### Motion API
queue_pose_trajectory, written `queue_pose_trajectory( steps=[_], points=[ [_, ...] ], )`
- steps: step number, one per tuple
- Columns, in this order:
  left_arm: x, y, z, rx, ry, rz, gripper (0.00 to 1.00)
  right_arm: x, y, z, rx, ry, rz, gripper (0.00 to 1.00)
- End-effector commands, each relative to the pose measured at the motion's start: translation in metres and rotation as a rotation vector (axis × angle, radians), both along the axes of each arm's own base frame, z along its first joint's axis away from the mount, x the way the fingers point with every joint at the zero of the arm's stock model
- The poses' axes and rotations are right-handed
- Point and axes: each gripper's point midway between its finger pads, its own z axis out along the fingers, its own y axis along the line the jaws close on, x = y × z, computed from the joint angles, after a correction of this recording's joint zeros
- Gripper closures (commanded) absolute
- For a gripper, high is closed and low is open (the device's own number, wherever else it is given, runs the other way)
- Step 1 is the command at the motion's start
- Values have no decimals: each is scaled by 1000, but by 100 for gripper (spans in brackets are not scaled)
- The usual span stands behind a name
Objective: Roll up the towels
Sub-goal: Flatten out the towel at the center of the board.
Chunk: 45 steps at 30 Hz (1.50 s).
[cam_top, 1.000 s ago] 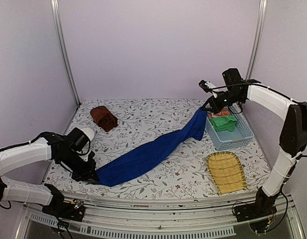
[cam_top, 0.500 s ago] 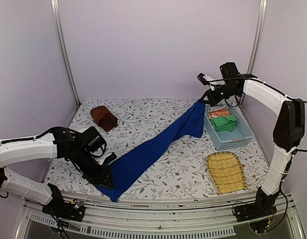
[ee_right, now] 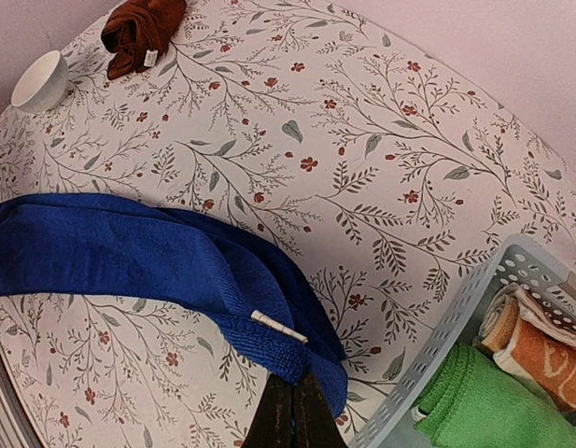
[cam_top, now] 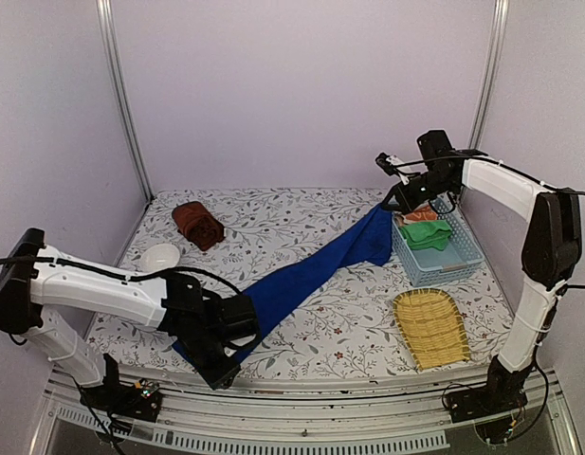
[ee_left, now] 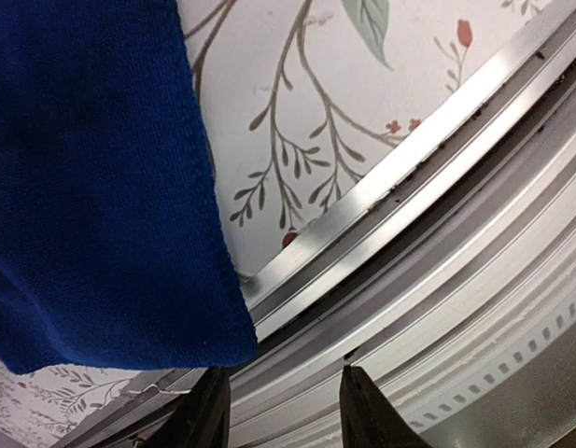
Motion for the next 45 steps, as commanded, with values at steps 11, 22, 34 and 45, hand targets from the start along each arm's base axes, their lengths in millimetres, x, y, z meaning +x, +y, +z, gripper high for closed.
queue_pose_trajectory(
  steps=[11, 22, 34, 45],
  points=[
    [3, 14, -31, 148, -97, -93, 57, -3, 4, 18, 38, -24, 9, 98],
    [18, 33, -44, 294, -190, -45, 58, -6, 13, 13, 49, -4, 29, 98],
    [30, 48, -42, 466, -293, -38, 79, -10, 21, 11, 55, 6, 48, 98],
    [45, 40, 6, 381, -344, -7, 100, -9, 19, 20, 48, -18, 44, 98]
  ],
)
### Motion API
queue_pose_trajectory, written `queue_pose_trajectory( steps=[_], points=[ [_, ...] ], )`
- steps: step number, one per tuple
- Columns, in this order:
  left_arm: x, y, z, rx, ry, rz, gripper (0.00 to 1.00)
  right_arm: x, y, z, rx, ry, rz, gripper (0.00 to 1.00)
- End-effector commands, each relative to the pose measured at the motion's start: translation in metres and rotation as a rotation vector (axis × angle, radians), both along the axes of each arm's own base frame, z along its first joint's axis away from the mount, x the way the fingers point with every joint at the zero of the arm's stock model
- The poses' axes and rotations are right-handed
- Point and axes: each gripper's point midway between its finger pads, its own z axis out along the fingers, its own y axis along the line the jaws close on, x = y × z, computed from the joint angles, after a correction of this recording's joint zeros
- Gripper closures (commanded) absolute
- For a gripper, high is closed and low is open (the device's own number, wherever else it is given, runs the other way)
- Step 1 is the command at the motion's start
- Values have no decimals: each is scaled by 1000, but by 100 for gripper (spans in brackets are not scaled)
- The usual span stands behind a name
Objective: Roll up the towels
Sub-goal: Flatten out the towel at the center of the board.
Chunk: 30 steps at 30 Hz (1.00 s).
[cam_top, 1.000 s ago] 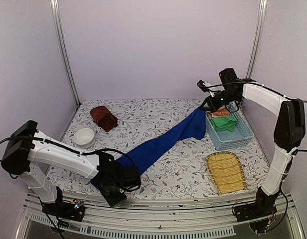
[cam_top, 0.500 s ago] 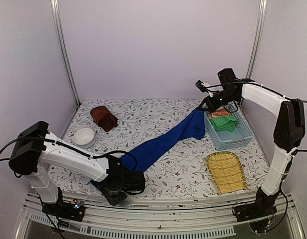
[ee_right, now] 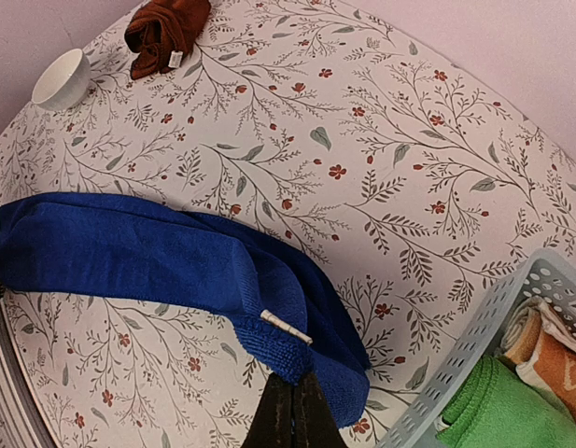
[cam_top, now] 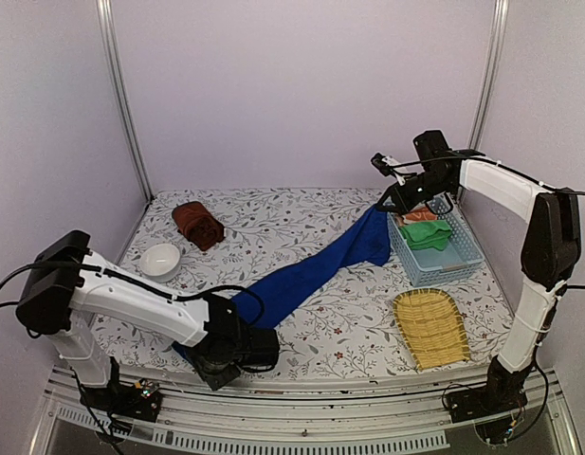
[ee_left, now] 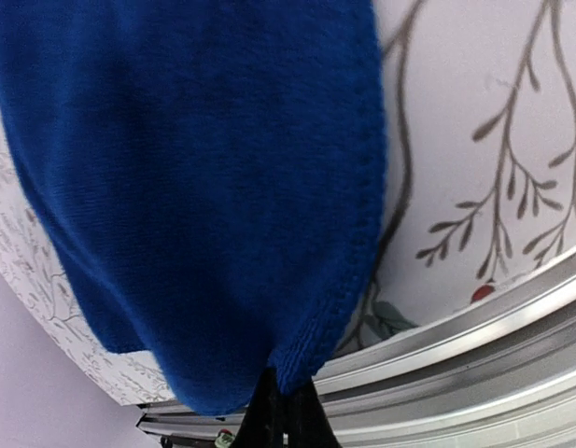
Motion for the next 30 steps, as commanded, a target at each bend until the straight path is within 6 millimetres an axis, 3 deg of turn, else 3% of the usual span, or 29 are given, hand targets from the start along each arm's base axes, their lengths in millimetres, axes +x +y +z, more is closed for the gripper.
queue_pose_trajectory(
  steps=[1, 5, 9, 14, 18, 21, 26, 30],
  points=[
    [26, 5, 40, -25, -116, 32, 100, 0, 3, 20, 13, -38, 1, 98],
    [50, 17, 83, -112, -205, 164, 100, 15, -5, 35, -37, -108, -28, 98],
    [80, 38, 146, -261, -364, 373, 100, 40, -17, 61, -78, -205, -84, 98],
    [113, 73, 225, -526, -548, 616, 100, 67, -33, 118, -54, -318, -142, 98],
    [125, 110, 281, -662, -729, 731, 100, 74, -46, 149, -44, -392, -183, 98],
    [127, 124, 295, -664, -779, 733, 100, 72, -49, 157, -41, -408, -186, 98],
    [128, 130, 295, -642, -778, 732, 100, 55, -42, 152, -6, -363, -139, 98],
    [122, 128, 291, -680, -754, 745, 100, 28, -35, 145, 39, -325, -82, 98]
  ],
)
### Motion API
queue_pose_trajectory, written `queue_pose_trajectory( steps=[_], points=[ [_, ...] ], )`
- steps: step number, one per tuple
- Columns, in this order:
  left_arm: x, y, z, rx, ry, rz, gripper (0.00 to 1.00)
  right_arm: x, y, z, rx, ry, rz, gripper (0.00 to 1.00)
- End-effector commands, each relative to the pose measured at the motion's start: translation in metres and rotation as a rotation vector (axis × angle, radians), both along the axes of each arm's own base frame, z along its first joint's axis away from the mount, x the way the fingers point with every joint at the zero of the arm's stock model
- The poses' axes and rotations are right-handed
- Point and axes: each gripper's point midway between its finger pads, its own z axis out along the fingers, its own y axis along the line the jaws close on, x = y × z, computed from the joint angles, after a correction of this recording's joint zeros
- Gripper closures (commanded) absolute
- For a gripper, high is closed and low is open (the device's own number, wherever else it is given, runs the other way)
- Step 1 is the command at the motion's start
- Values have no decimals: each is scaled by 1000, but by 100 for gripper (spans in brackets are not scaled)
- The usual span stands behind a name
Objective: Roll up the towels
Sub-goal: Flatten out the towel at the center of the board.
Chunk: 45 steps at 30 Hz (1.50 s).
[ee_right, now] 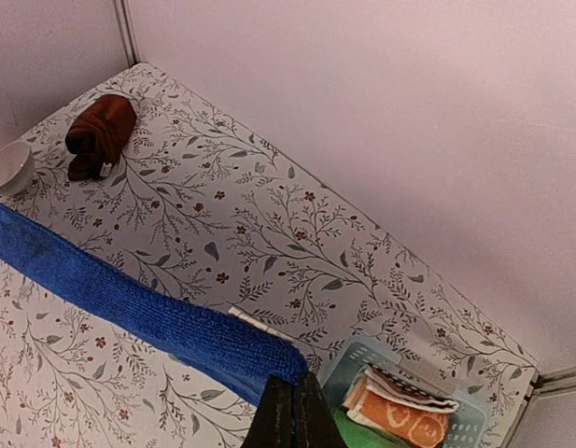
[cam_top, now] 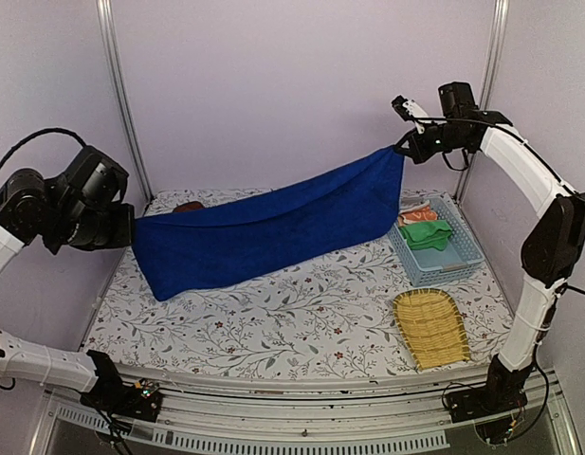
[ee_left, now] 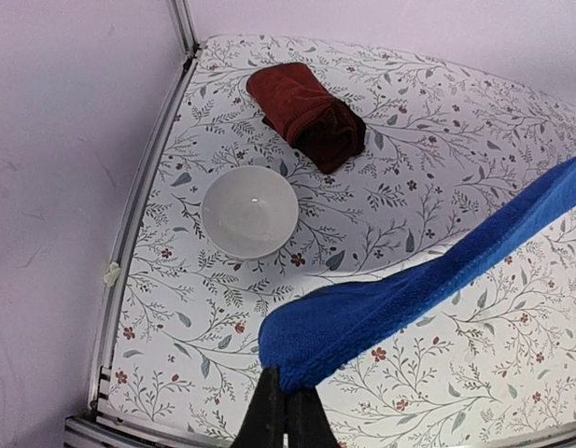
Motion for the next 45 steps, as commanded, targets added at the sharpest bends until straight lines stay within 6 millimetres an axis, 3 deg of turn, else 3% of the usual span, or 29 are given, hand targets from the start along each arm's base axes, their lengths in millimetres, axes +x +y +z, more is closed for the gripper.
queue_pose_trajectory(
  steps=[1, 7, 11, 14, 17, 19, 21, 23, 27, 28, 30, 31, 33, 35, 37, 39, 40, 45],
  points=[
    [-6, 3, -4, -17, 5, -18, 100, -39, 6, 9, 53, 20, 76, 98],
    [-20, -10, -3, -135, -78, -191, 100, -105, 9, 6, 71, 39, 168, 98],
    [-41, -14, 26, -297, -169, -275, 100, -151, 2, 23, 83, -30, 206, 98],
    [-53, -3, 55, -382, -261, -275, 100, -159, -4, 36, 80, -89, 181, 98],
    [-49, -6, 64, -371, -286, -291, 100, -136, -8, 43, 49, -140, 136, 98],
    [-37, -20, 48, -313, -225, -309, 100, -110, -3, 33, 29, -125, 127, 98],
    [-24, -30, 12, -235, -100, -274, 100, -85, 9, 14, 36, -66, 152, 98],
    [-11, -24, -33, -115, 43, -158, 100, -61, 25, -10, 50, -1, 179, 98],
    [10, -4, -109, 46, 268, 10, 100, -12, 62, -83, -5, 103, 199, 98],
    [20, 1, -125, 56, 307, 31, 100, 3, 74, -116, -40, 148, 201, 98],
    [35, 11, -144, 37, 349, 61, 100, 34, 86, -141, -81, 152, 180, 98],
    [40, 17, -151, 27, 362, 74, 100, 53, 91, -136, -88, 116, 158, 98],
    [49, 27, -162, 17, 379, 95, 100, 89, 90, -162, -118, 100, 80, 98],
    [54, 35, -174, 6, 400, 113, 100, 114, 85, -172, -143, 41, 8, 98],
    [57, 39, -184, -9, 414, 120, 100, 130, 80, -180, -168, -13, -41, 95],
    [59, 38, -191, -22, 424, 119, 100, 142, 75, -185, -191, -55, -87, 66],
    [60, 39, -194, -21, 427, 123, 100, 146, 73, -187, -196, -63, -104, 57],
    [67, 43, -189, -12, 405, 145, 87, 126, 78, -167, -136, -25, -69, 50]
  ],
)
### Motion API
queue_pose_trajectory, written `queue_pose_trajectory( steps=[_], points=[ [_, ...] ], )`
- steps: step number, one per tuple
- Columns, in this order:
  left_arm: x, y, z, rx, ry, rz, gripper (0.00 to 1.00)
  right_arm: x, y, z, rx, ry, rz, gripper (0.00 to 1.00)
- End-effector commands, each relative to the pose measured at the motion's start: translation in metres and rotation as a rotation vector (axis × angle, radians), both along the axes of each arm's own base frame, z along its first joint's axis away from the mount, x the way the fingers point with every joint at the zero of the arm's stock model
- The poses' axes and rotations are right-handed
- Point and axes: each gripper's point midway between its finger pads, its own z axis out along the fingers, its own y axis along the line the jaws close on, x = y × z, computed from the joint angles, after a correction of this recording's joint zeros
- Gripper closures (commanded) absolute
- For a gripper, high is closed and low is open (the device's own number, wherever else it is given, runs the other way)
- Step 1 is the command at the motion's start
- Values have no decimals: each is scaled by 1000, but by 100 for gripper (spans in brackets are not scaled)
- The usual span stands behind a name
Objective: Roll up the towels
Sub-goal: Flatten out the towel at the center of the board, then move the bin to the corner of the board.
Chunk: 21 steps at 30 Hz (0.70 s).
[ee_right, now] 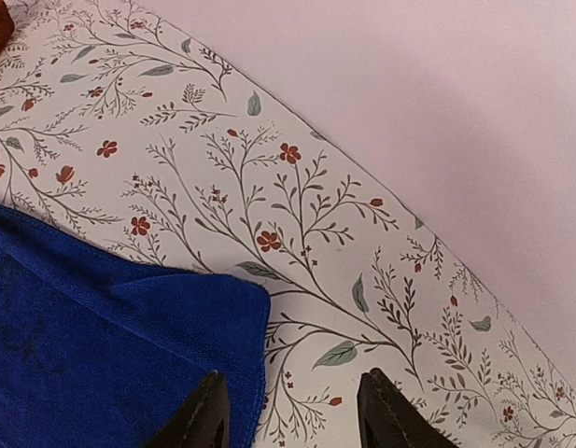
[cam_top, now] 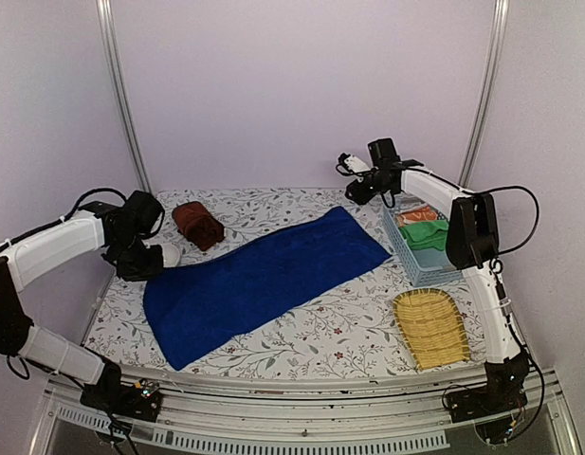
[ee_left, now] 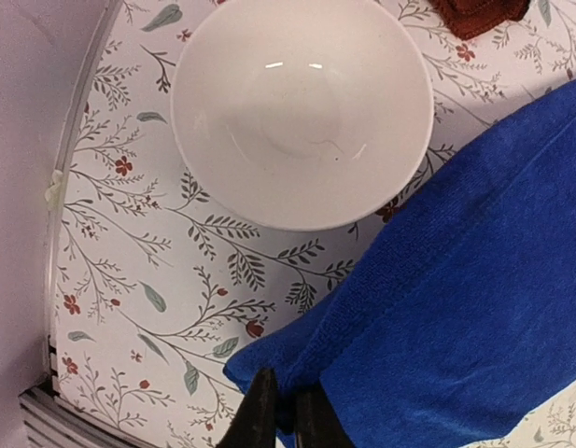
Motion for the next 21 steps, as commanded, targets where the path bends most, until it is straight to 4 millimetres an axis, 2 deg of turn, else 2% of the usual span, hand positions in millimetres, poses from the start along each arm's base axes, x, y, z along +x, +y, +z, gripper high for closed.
queue_pose_trajectory(
  steps=[1, 3, 4, 6, 7, 10, 14, 16, 18, 21],
  points=[
    [12, 2, 11, -11, -59, 9, 80, -7, -2, 51, 68, -57, -20, 49],
    [15, 6, 23, 2, -86, 28, 68, -29, -1, 62, 93, -15, 17, 49],
    [17, 6, 31, 0, -104, 34, 65, -41, -1, 74, 105, -9, 38, 50],
    [22, 2, 48, -22, -153, 34, 60, -67, -4, 79, 105, 23, 77, 51],
    [24, -1, 56, -39, -174, 29, 58, -80, -6, 75, 98, 45, 94, 52],
    [29, -32, 67, -110, -202, -79, 58, -117, -15, 67, 70, 91, 136, 55],
    [24, -109, 53, -270, -171, -318, 60, -137, -35, 46, -10, 124, 103, 63],
    [19, -142, 40, -320, -142, -405, 60, -142, -44, 38, -41, 135, 79, 67],
    [17, -164, 25, -344, -106, -451, 60, -150, -46, 38, -41, 157, 71, 70],
    [20, -185, 3, -343, -63, -498, 61, -168, -49, 38, -34, 206, 79, 74]
  ],
)
